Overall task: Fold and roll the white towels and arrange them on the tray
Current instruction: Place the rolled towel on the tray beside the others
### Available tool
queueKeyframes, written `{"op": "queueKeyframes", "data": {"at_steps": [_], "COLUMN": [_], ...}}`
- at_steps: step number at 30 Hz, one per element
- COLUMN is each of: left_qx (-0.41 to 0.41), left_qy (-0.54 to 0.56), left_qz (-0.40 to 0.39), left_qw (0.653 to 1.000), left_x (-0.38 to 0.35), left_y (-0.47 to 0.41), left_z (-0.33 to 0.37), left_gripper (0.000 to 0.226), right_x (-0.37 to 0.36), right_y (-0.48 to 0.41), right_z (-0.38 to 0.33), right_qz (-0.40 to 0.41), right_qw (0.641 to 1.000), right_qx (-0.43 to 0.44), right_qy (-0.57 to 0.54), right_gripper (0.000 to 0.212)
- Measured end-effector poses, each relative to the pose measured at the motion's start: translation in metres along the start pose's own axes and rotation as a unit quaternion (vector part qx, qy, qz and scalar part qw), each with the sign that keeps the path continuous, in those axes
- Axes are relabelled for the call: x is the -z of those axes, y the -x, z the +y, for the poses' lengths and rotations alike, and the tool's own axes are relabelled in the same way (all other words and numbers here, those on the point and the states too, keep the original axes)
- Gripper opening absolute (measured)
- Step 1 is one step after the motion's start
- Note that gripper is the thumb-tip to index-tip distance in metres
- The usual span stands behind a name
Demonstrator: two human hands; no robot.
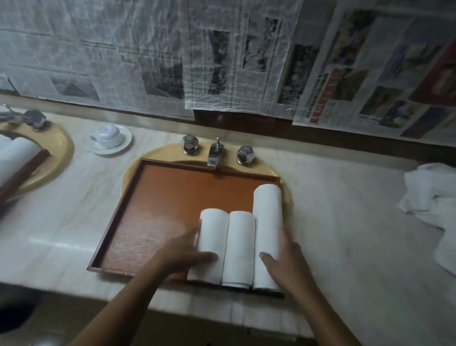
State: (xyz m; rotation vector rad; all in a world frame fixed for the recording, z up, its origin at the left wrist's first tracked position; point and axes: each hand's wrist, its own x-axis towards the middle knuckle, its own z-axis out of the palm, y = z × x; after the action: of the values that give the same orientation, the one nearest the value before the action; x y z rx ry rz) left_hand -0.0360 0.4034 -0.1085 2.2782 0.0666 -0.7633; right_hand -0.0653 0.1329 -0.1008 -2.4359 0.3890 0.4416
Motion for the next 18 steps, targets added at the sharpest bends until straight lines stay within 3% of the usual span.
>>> {"op": "queueKeyframes", "data": {"at_steps": [7,13,18], "left_qx": [-0.012,-0.026,-0.032], "left_qy": [0.169,0.141,0.077], "left_qz": [-0.027,-0.011,0.076], "left_qw": [0.985,0.990,0.994], "left_x": [0.000,-0.003,-0.004], "left_y": [0.000,0.002,0.012], "left_z": [-0.011,-0.014,-0.012], "left_gripper": [0.093,0.094,0.070], "right_x": [-0.002,0.000,0.009], "right_y": [0.002,0.003,0.007], "right_z": [0.009,0.012,0.019], "right_qz": [0.006,0.001,0.010], "right_qw": [1.000,0.999,0.998], "right_qx": [0.002,0.003,0.001], "right_qy": [-0.030,-0.035,-0.064], "right_gripper": [0.086,0.084,0.070]}}
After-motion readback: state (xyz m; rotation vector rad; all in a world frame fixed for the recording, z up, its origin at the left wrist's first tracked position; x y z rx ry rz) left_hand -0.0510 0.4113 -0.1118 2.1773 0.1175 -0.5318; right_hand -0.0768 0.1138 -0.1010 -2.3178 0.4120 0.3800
